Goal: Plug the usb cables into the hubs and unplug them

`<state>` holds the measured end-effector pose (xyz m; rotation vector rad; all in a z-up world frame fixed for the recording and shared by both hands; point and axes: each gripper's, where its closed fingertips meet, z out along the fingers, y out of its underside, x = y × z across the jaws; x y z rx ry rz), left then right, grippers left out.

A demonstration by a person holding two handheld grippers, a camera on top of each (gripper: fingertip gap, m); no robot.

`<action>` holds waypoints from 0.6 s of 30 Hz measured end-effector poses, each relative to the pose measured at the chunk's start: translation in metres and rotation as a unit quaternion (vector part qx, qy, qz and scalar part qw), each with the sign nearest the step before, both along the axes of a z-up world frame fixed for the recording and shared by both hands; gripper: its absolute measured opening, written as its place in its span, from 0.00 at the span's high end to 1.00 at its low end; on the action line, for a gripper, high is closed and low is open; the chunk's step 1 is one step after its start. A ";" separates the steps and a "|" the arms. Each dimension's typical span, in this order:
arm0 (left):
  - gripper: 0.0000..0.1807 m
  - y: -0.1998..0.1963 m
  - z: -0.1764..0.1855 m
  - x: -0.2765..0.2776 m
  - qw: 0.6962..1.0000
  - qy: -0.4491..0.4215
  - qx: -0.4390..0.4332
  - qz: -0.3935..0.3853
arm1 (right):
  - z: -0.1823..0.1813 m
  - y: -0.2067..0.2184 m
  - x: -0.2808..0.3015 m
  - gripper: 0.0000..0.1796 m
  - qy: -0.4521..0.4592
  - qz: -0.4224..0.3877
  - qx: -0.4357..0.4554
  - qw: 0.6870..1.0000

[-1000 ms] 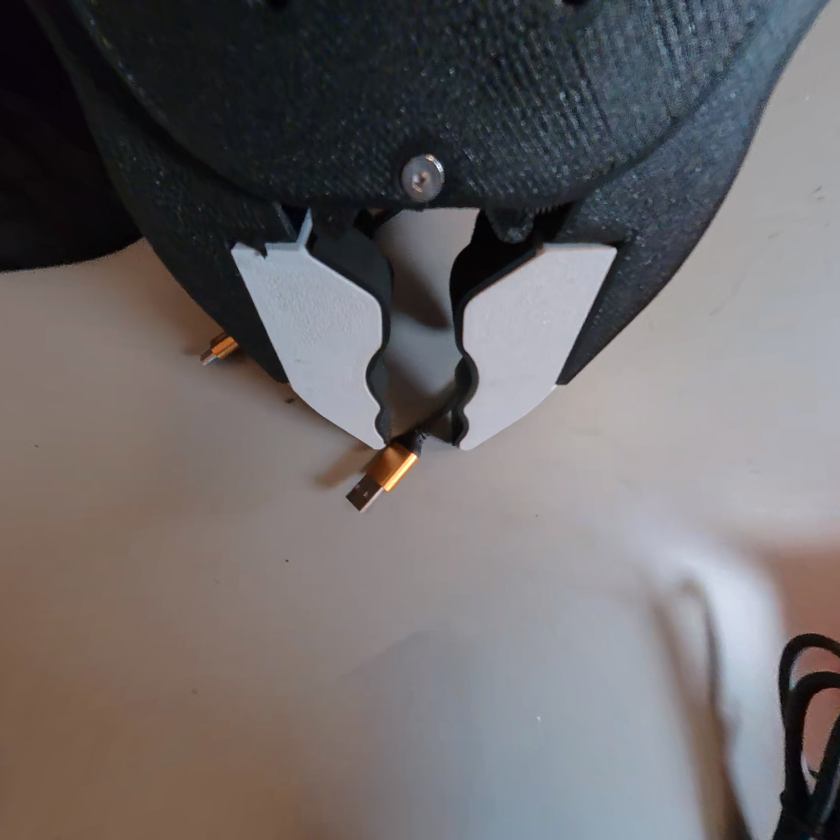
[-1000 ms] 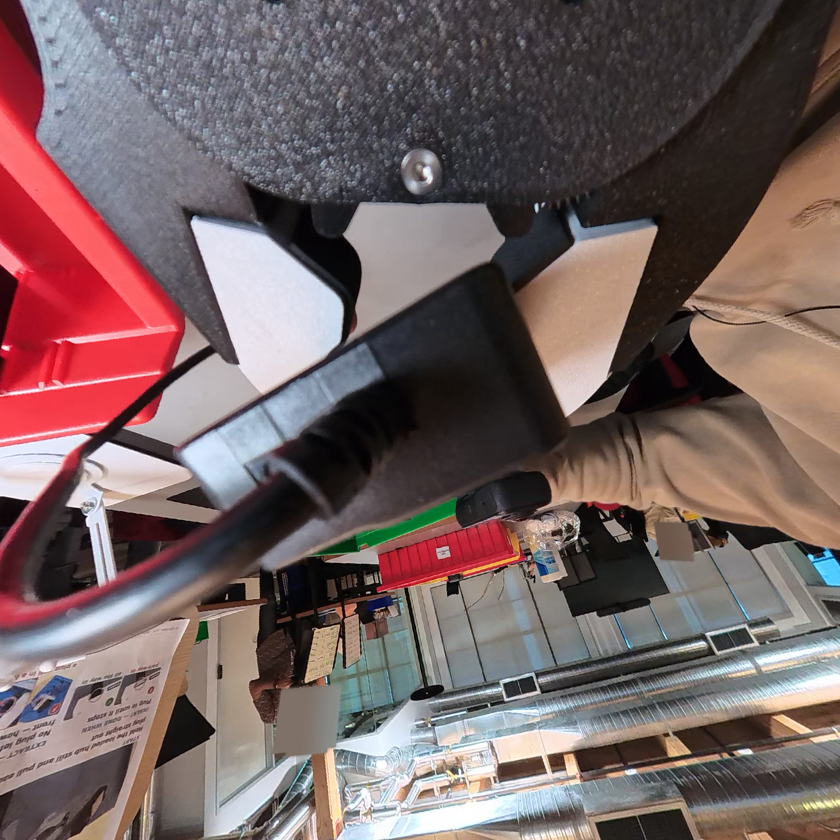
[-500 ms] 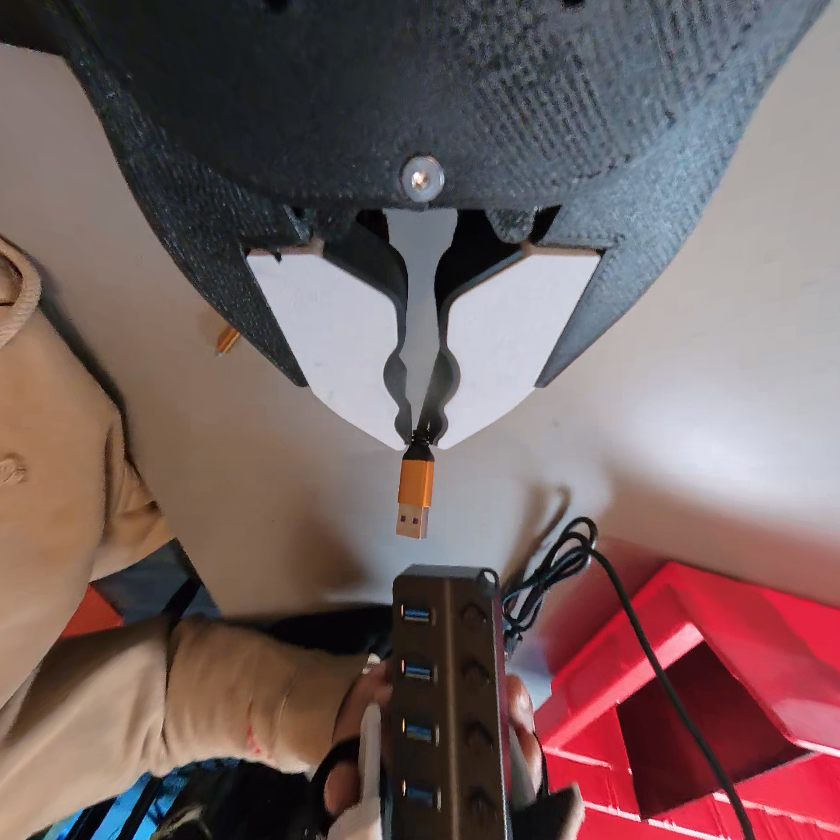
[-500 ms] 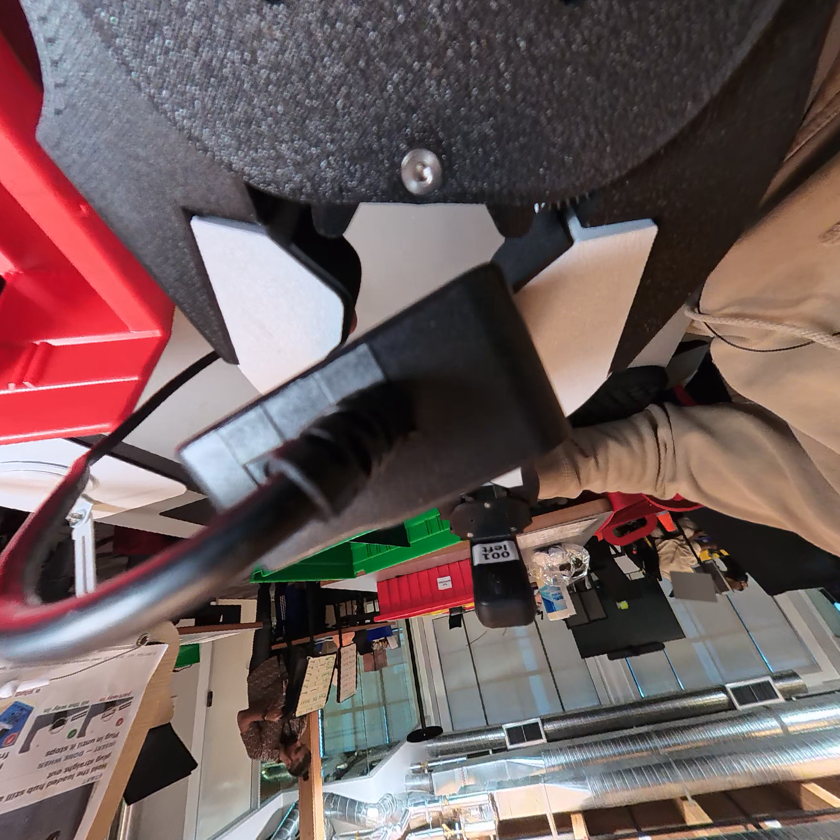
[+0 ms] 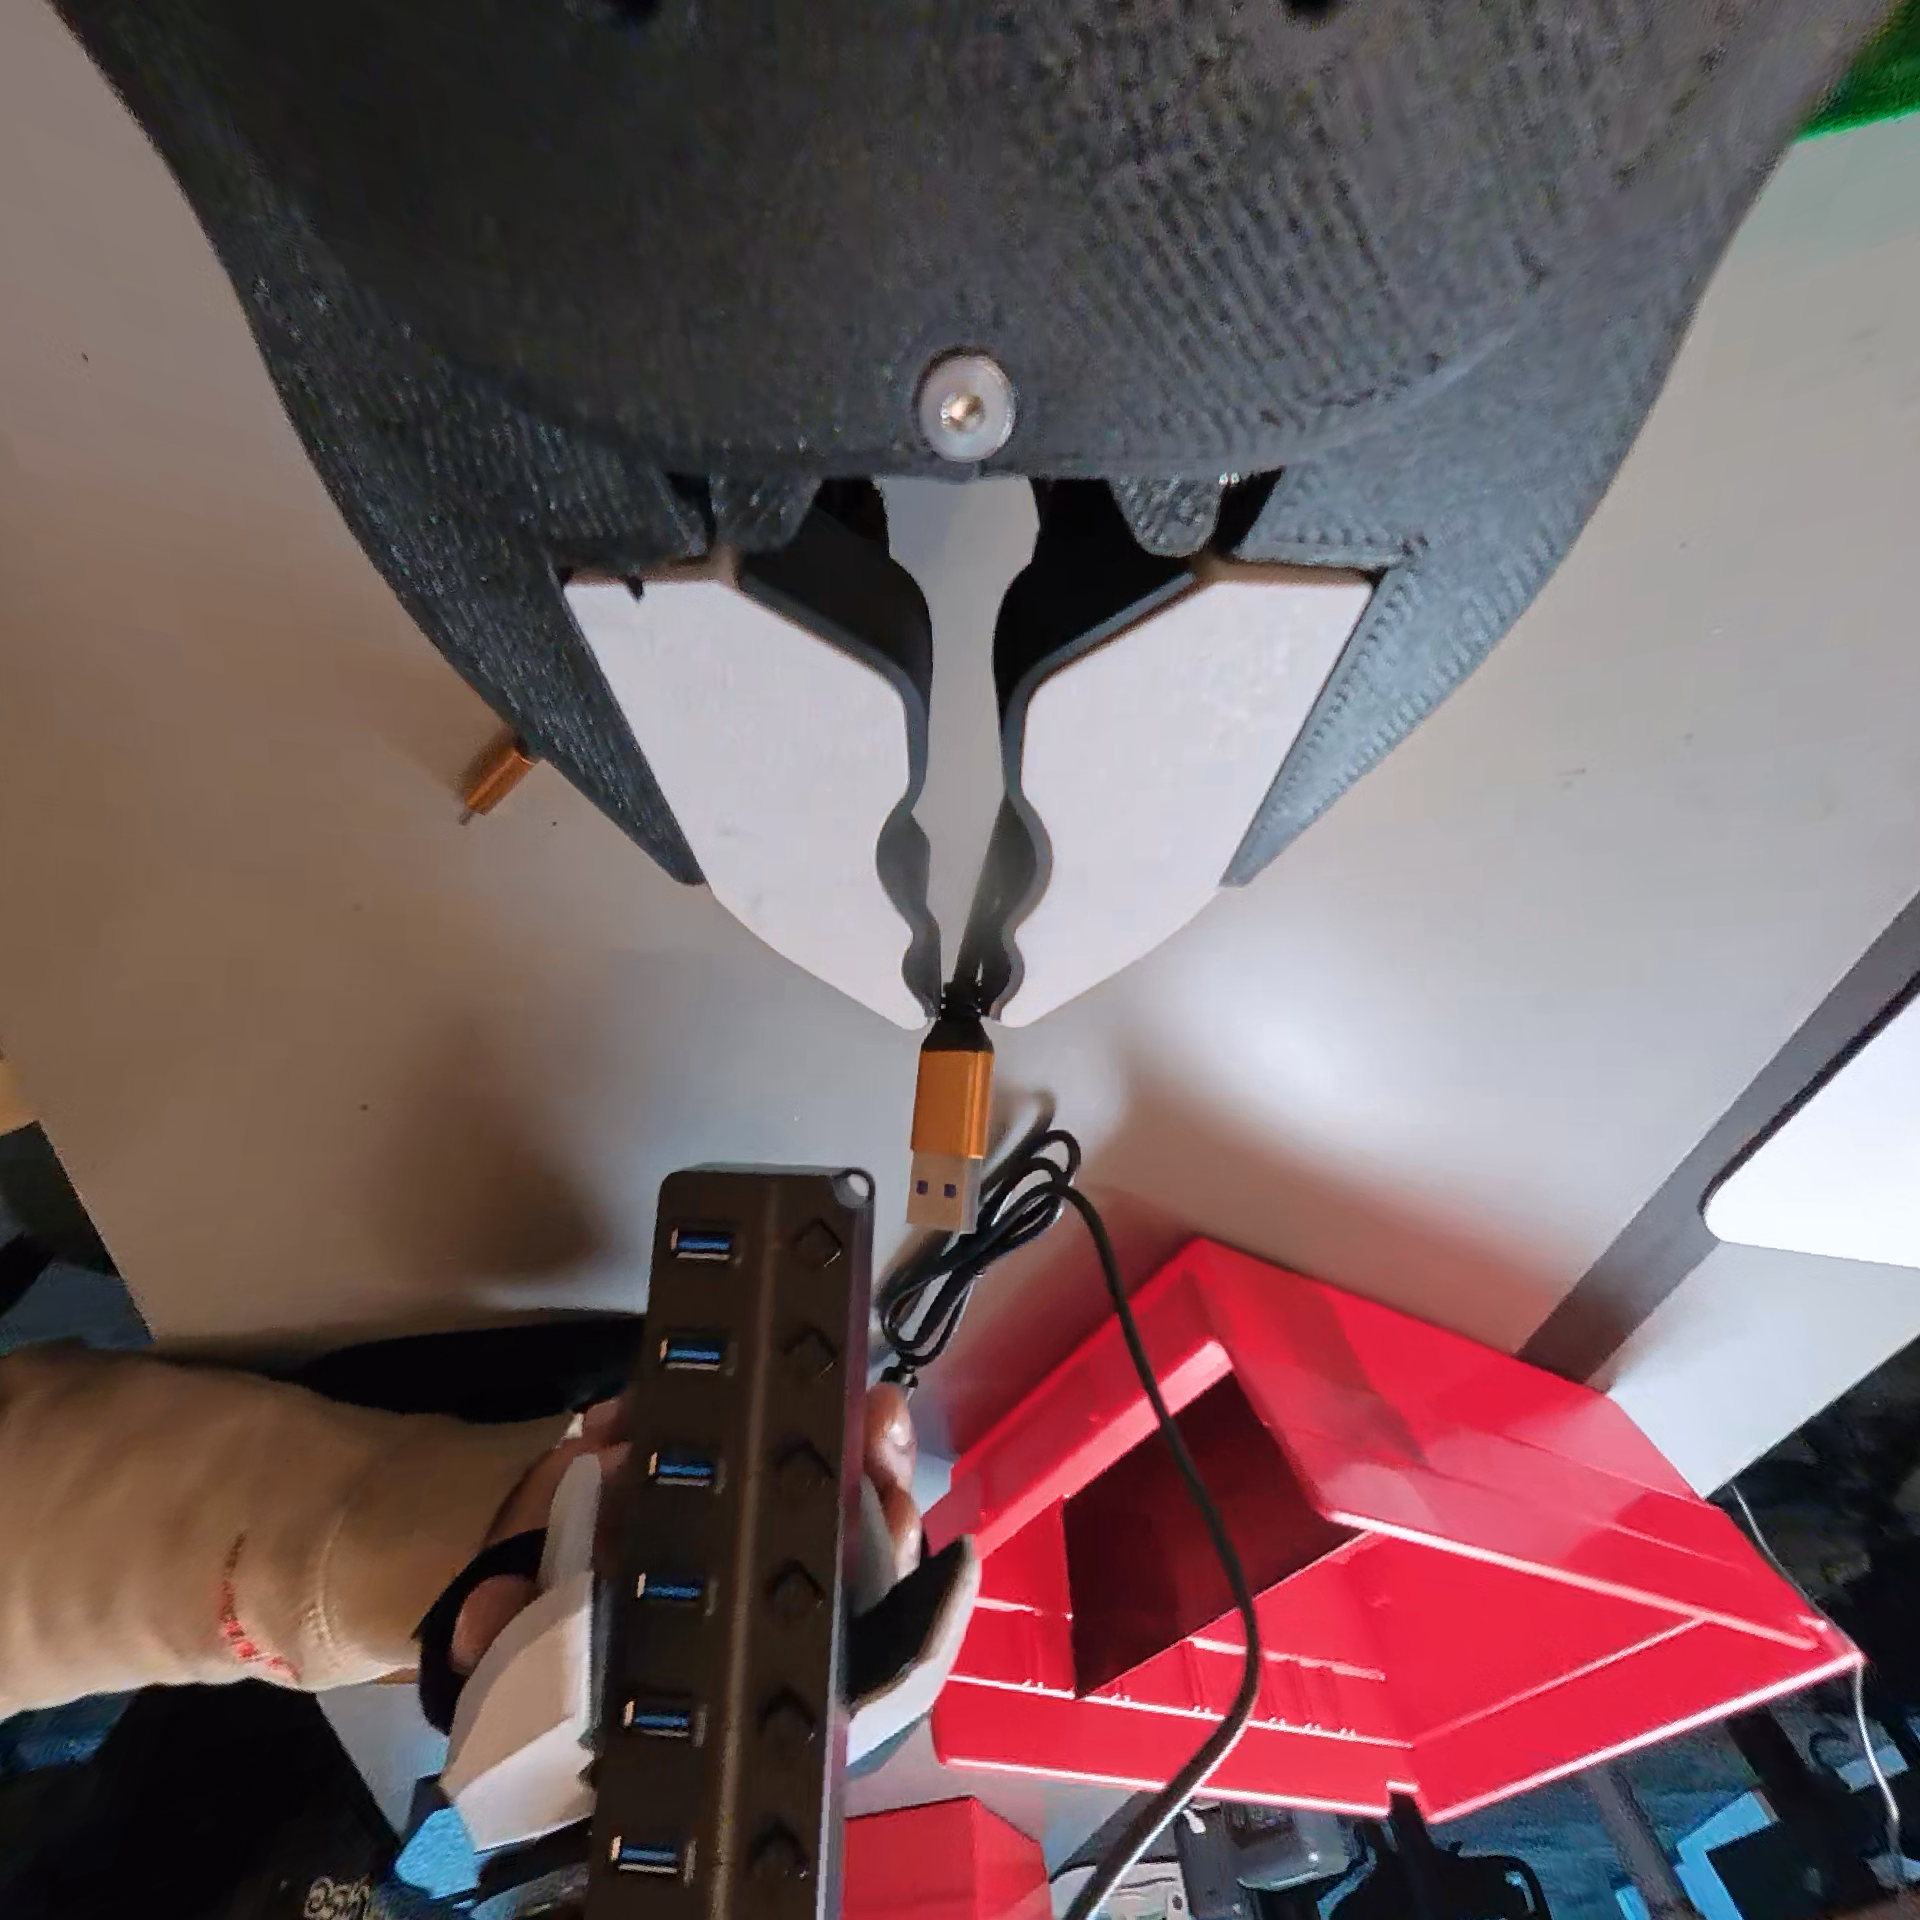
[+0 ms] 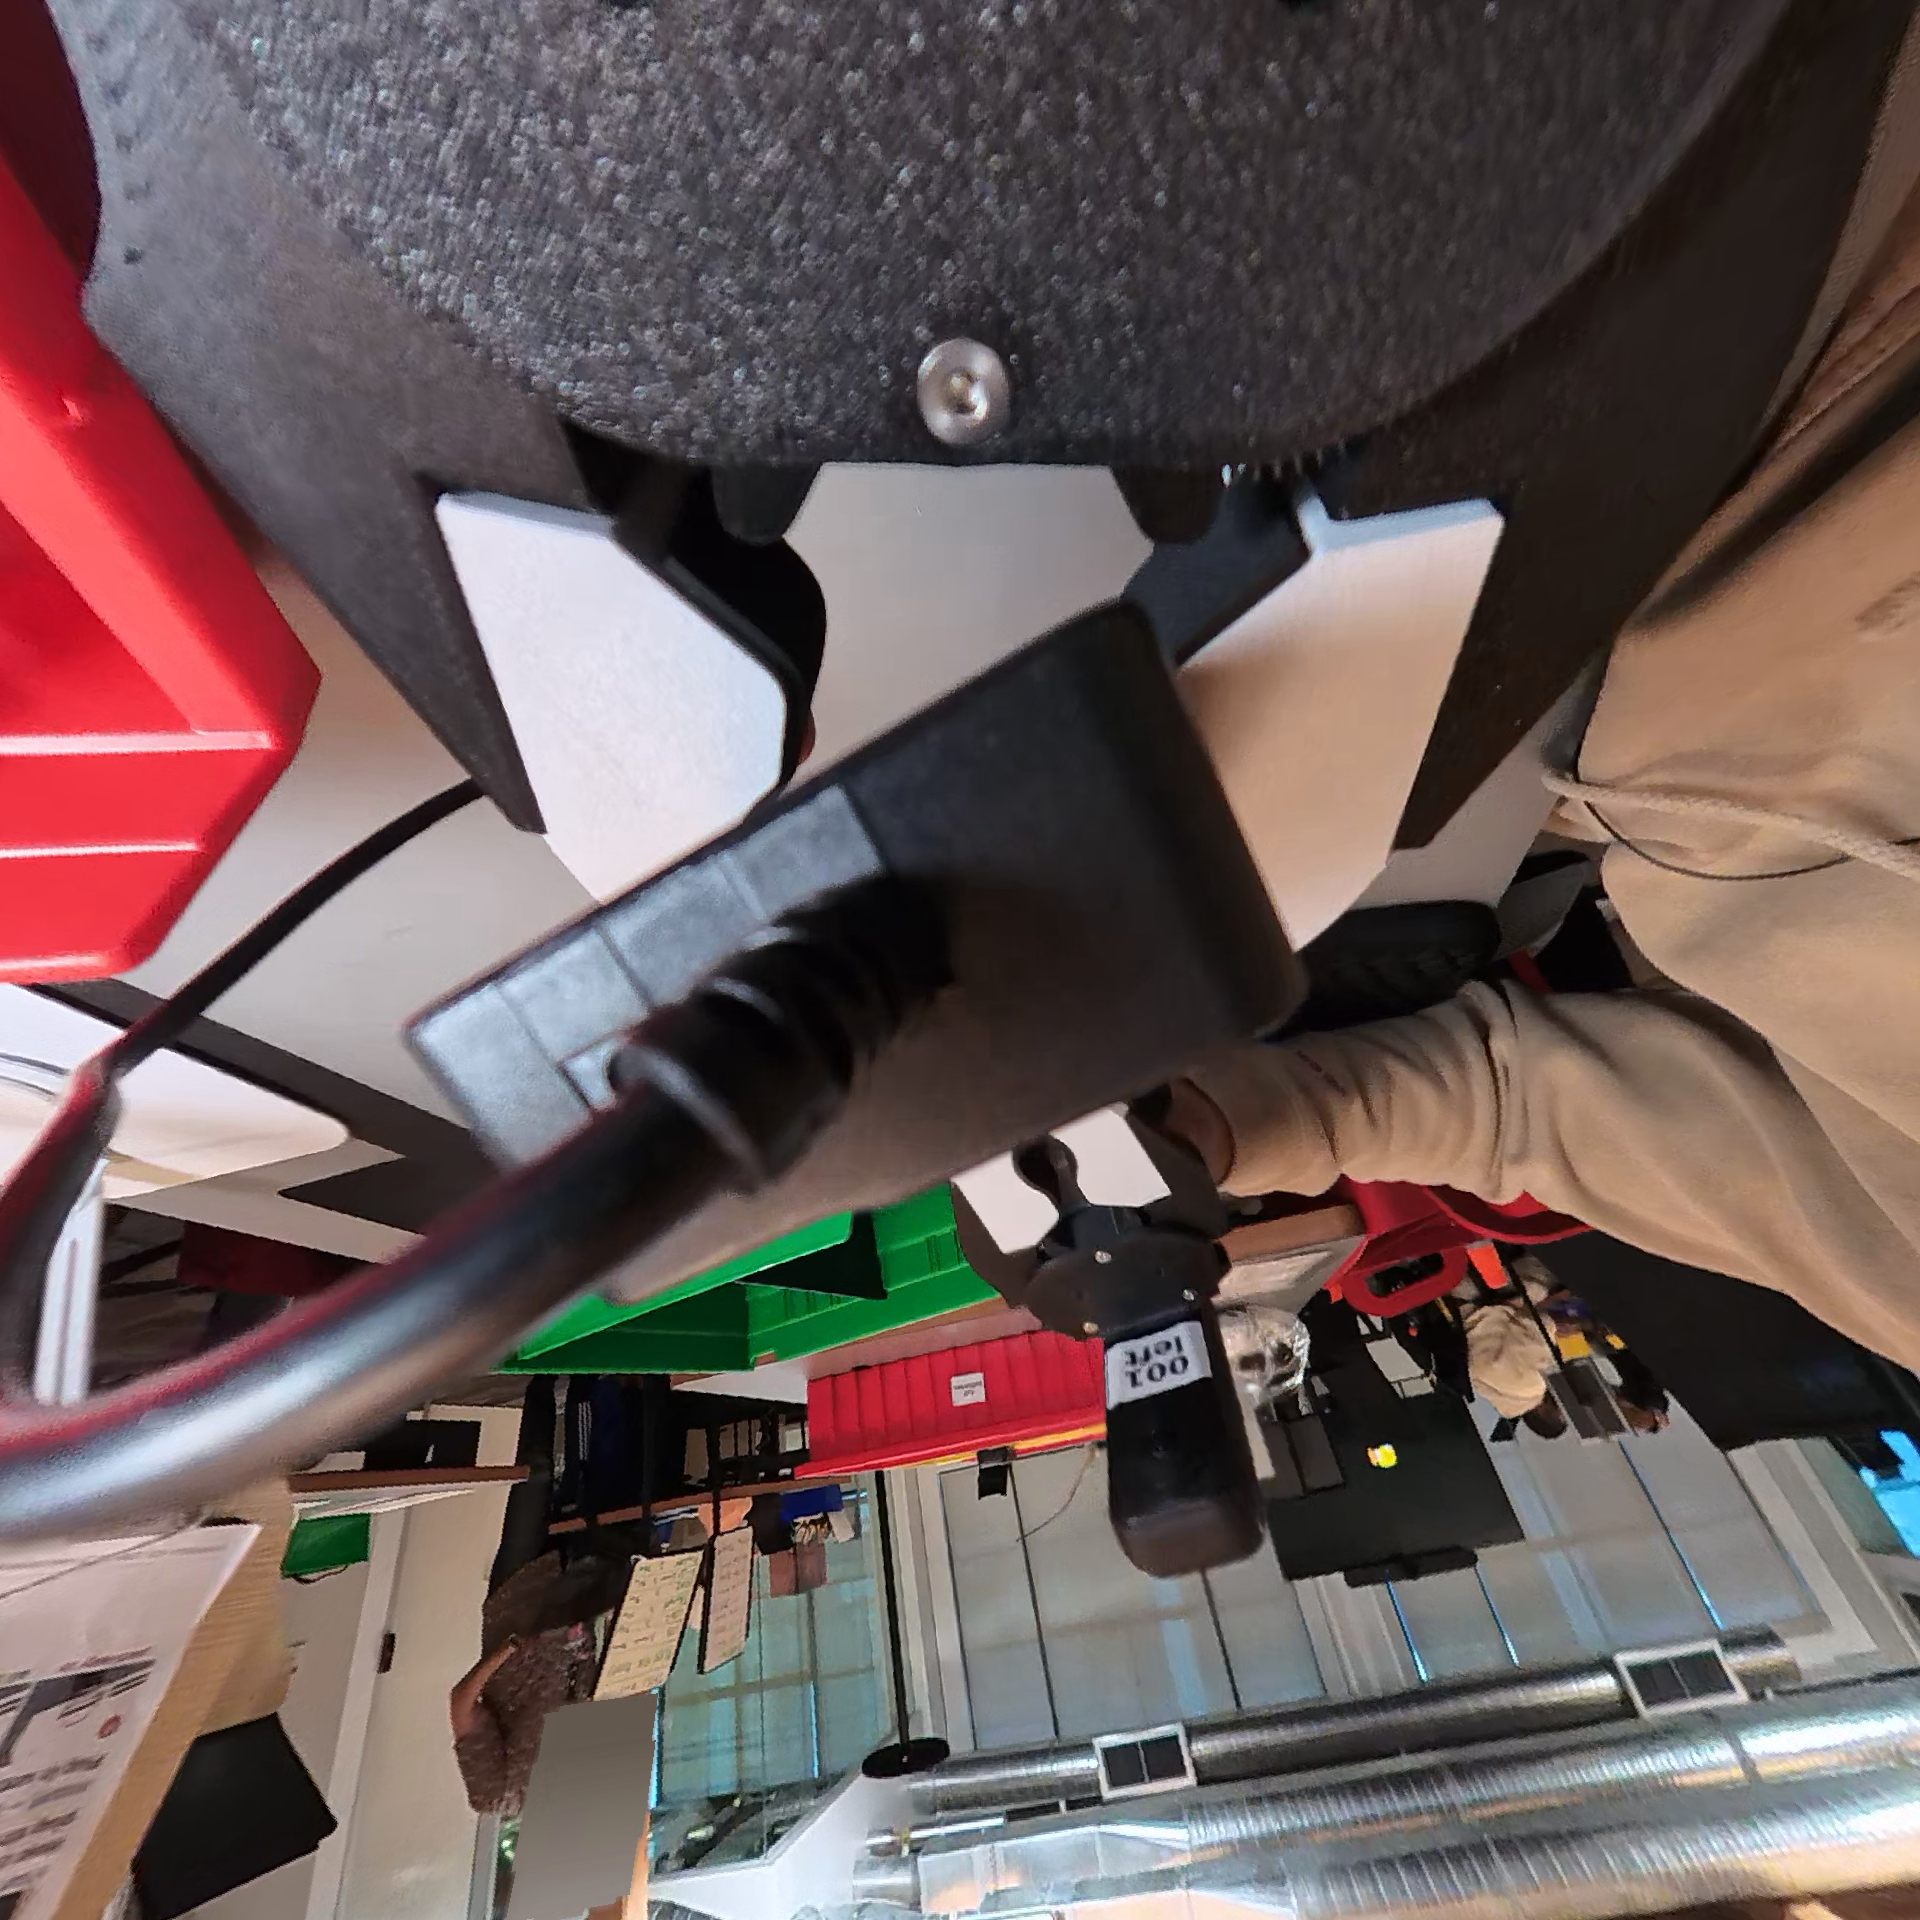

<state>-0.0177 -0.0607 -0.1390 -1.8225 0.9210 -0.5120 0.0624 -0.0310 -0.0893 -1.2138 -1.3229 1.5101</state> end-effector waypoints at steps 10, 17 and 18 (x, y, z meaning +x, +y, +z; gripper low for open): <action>0.96 -0.033 0.016 0.044 0.988 -0.094 -0.102 -0.064 | -0.011 -0.021 -0.006 0.62 -0.017 0.018 0.097 0.995; 0.96 -0.036 0.016 0.054 0.978 -0.129 -0.148 -0.071 | -0.024 -0.033 -0.013 0.62 -0.044 0.022 0.147 0.988; 0.96 -0.031 0.019 0.049 0.980 -0.126 -0.140 -0.058 | -0.023 -0.032 -0.013 0.62 -0.044 0.018 0.148 0.988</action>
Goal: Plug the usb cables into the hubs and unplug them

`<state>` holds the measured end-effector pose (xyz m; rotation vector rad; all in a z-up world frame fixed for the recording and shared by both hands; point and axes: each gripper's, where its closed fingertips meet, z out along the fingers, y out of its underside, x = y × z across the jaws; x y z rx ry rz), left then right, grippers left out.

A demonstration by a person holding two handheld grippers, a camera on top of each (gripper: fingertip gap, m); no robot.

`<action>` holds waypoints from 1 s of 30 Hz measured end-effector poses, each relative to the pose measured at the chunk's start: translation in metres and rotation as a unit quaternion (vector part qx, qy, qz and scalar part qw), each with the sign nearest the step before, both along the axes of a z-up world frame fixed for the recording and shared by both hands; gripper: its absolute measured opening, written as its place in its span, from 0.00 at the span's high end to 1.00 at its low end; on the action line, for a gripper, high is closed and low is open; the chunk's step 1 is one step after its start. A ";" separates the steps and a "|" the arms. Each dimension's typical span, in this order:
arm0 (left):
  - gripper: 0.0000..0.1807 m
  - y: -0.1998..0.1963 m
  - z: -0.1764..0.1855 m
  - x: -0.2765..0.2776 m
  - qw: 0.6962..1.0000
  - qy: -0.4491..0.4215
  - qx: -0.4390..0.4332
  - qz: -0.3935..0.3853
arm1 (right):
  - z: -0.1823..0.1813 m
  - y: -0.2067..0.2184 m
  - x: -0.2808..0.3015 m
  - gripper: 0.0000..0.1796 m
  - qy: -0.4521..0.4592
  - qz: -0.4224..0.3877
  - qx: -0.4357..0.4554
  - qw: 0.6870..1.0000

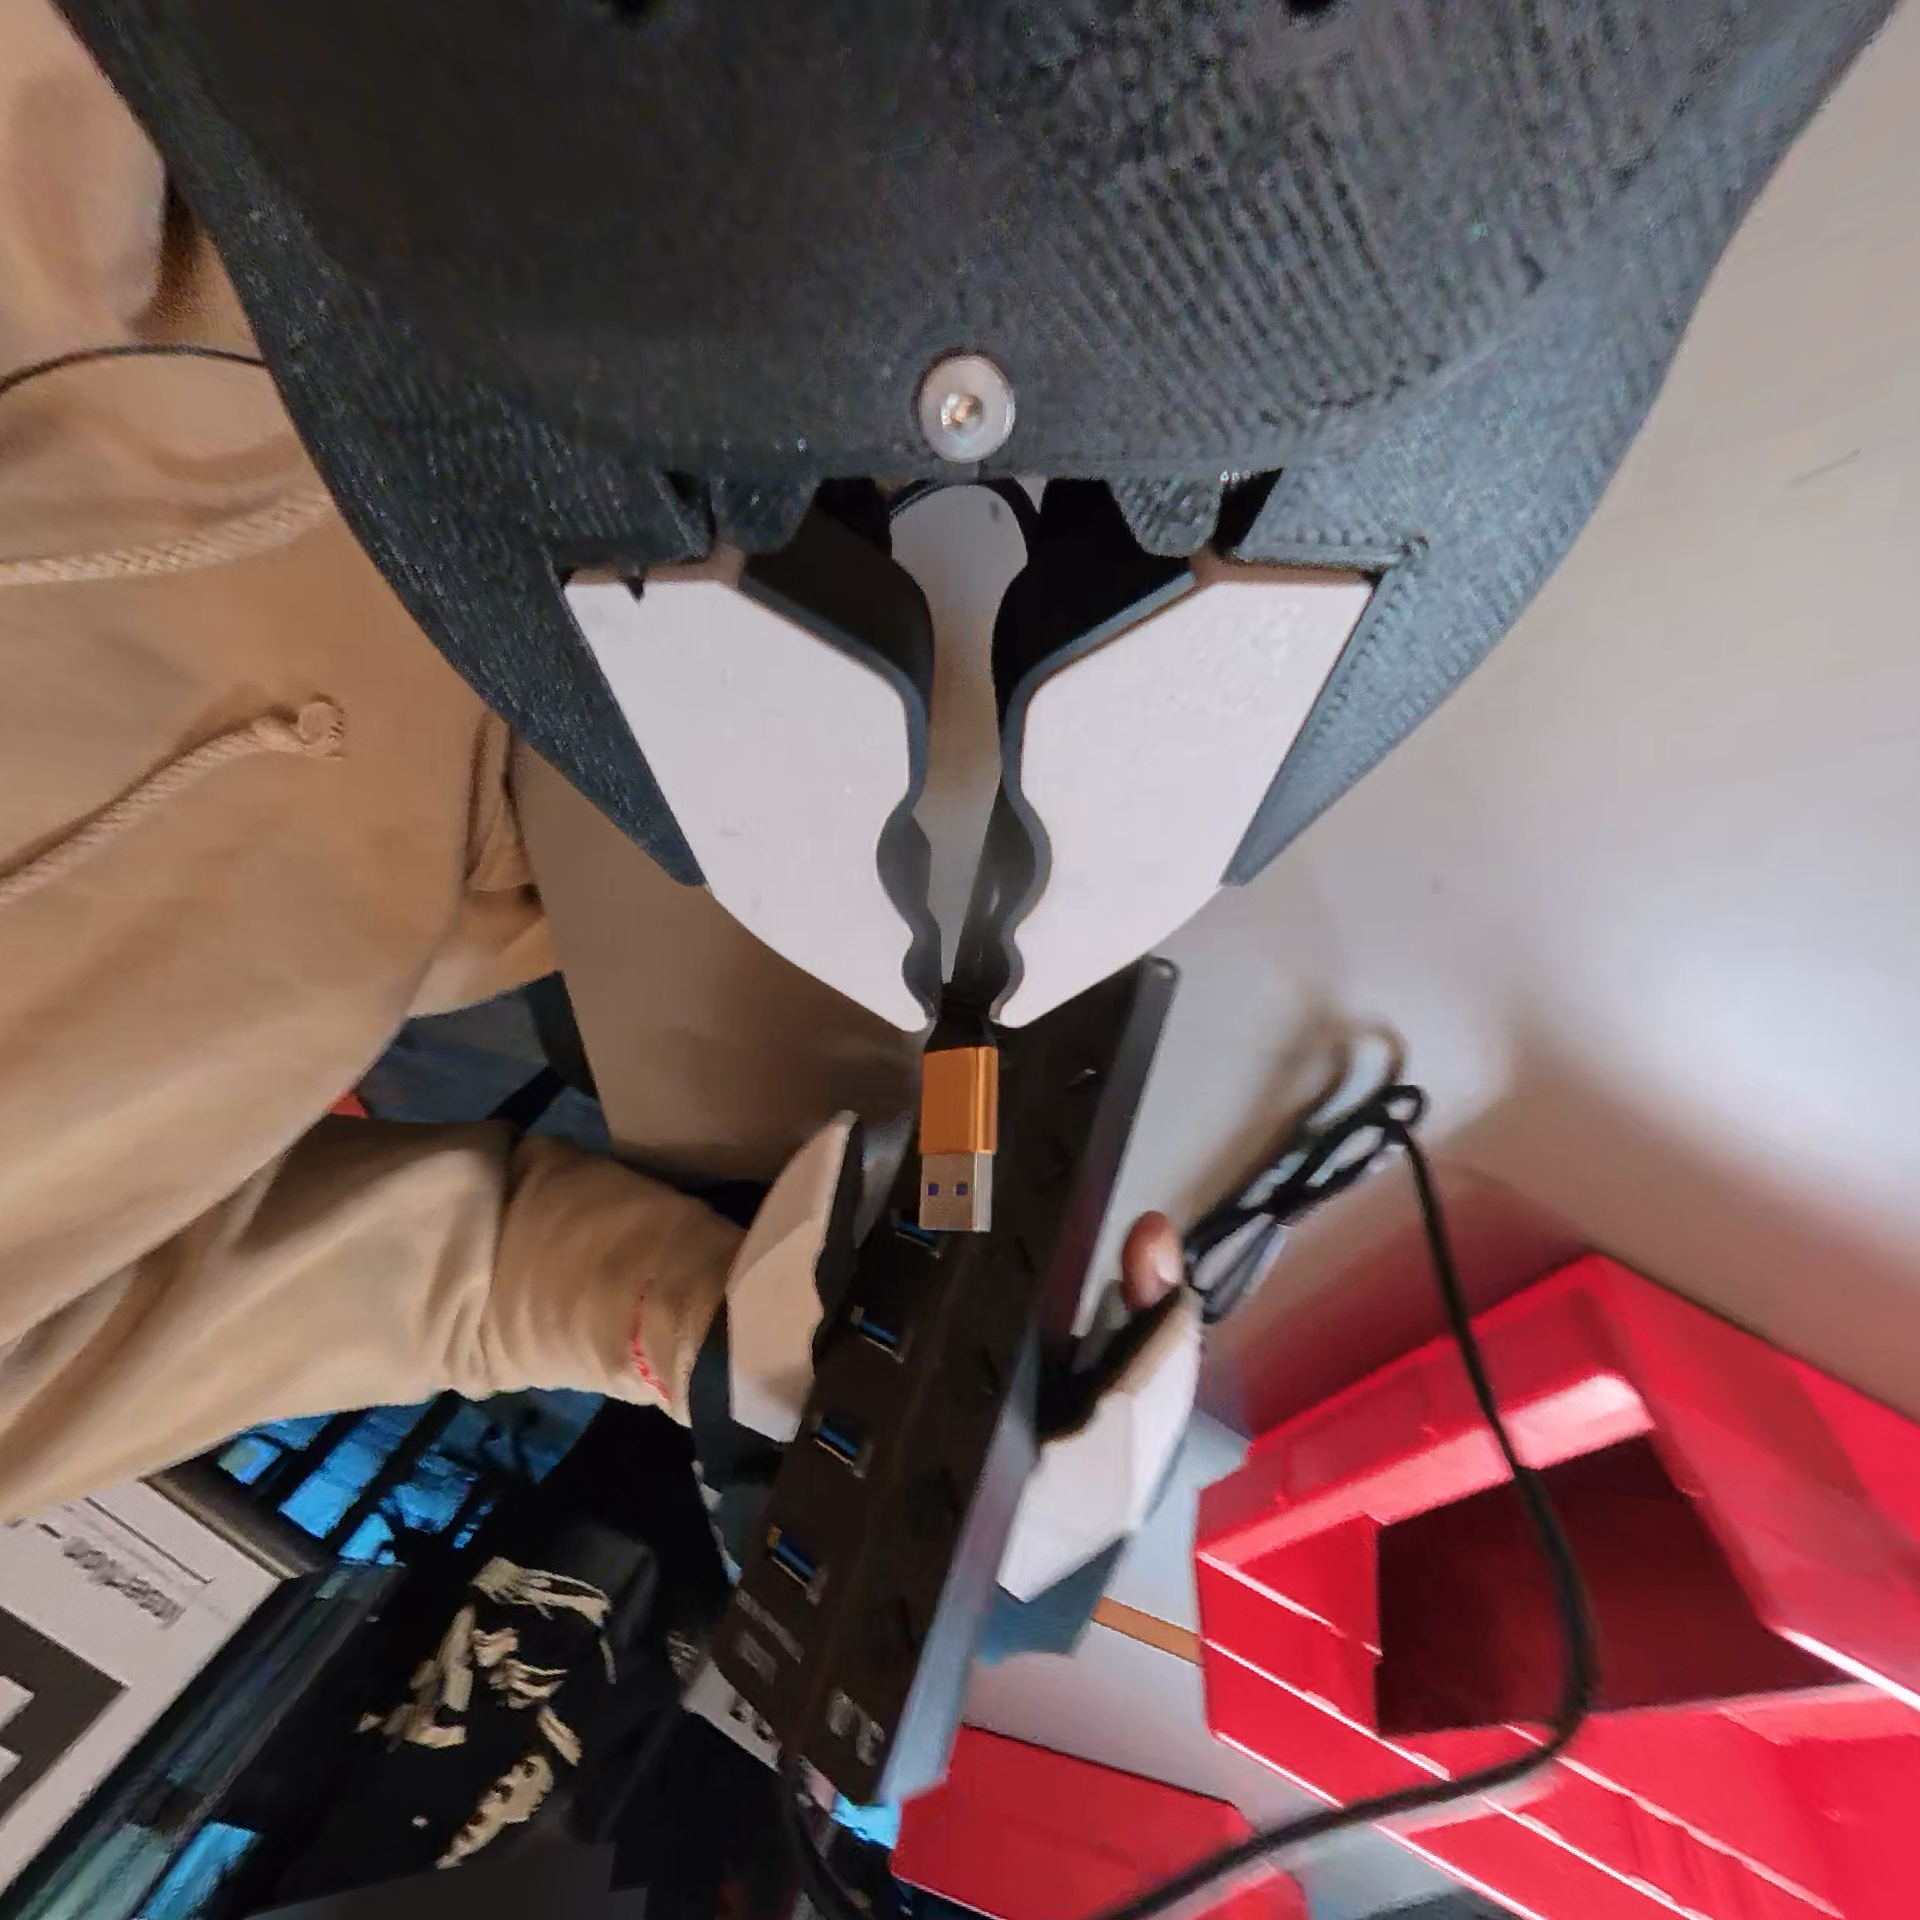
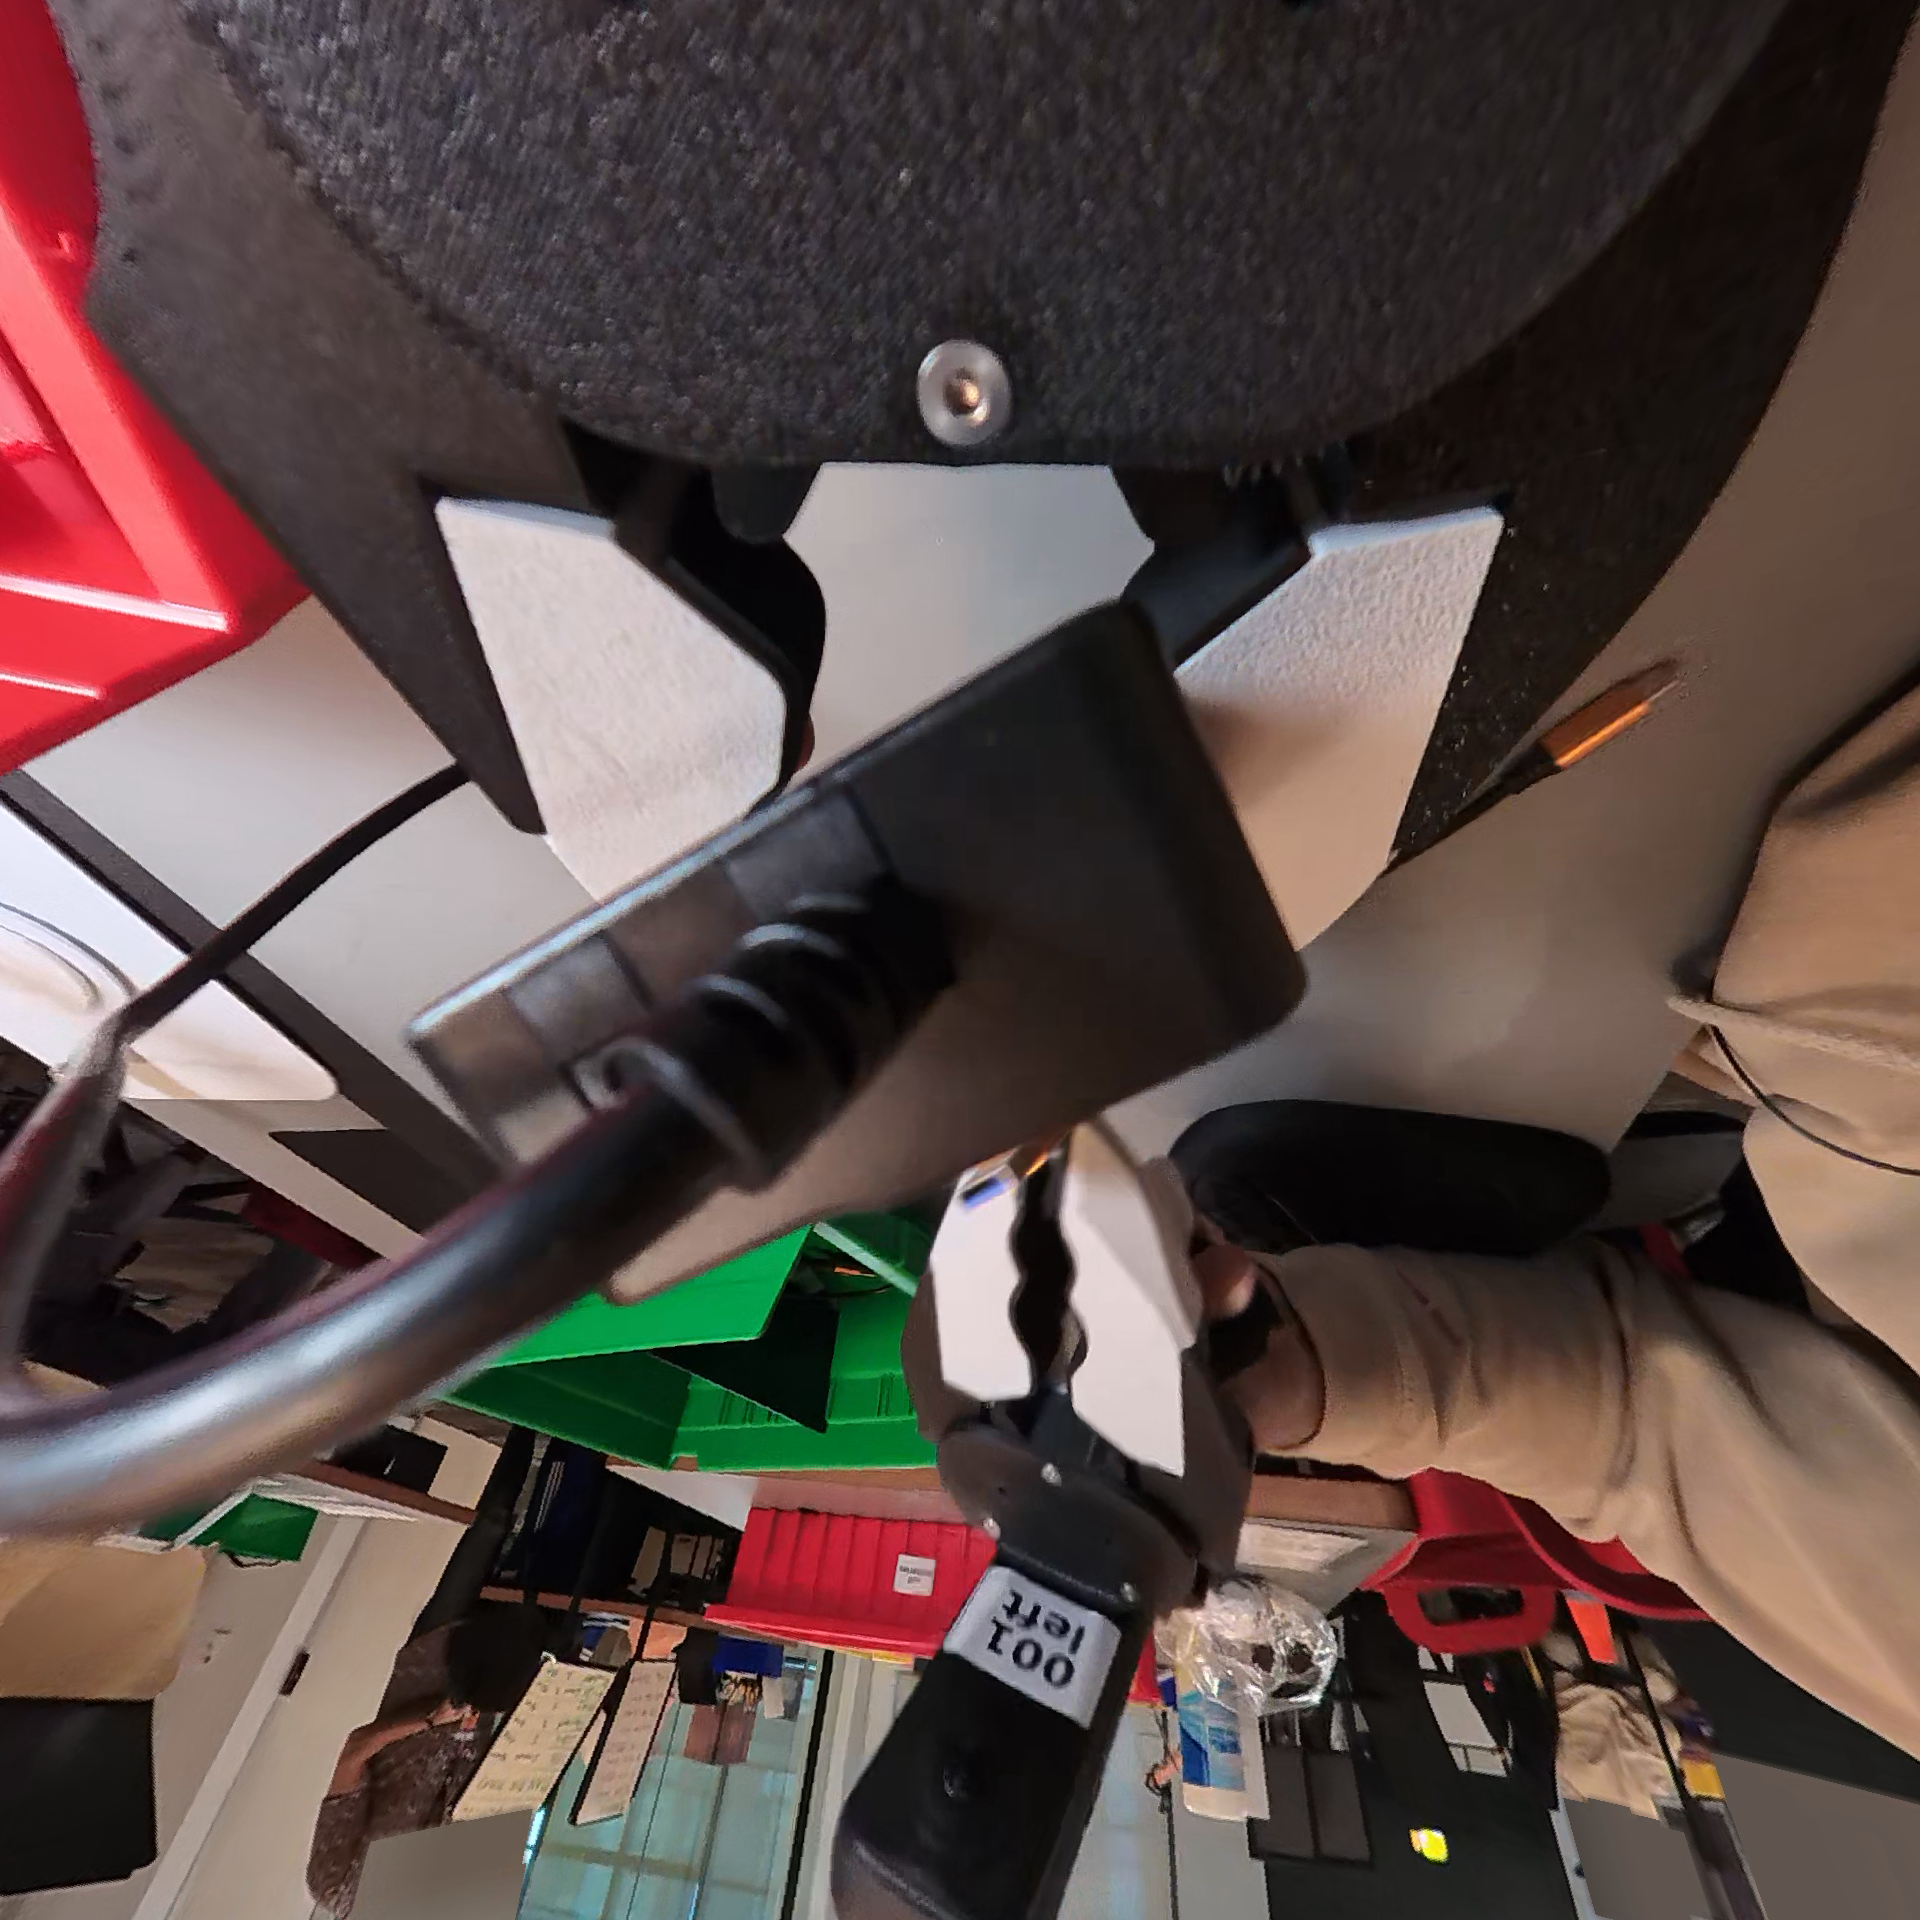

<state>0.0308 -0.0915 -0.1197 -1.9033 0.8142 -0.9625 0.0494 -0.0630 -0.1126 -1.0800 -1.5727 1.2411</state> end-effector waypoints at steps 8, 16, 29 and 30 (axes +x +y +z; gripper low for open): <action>0.96 0.053 0.072 -0.109 0.917 0.204 0.222 0.261 | 0.017 0.034 0.007 0.62 0.039 -0.069 -0.035 0.996; 0.95 0.003 -0.047 -0.033 0.965 0.256 0.043 0.030 | 0.019 0.038 0.009 0.62 0.044 -0.076 -0.050 0.995; 0.87 -0.061 -0.087 -0.005 0.929 0.282 -0.040 -0.236 | 0.019 0.049 0.015 0.61 0.042 -0.085 -0.069 0.993; 0.86 -0.060 -0.090 -0.007 0.920 0.302 -0.027 -0.248 | 0.020 0.049 0.015 0.61 0.043 -0.085 -0.070 0.993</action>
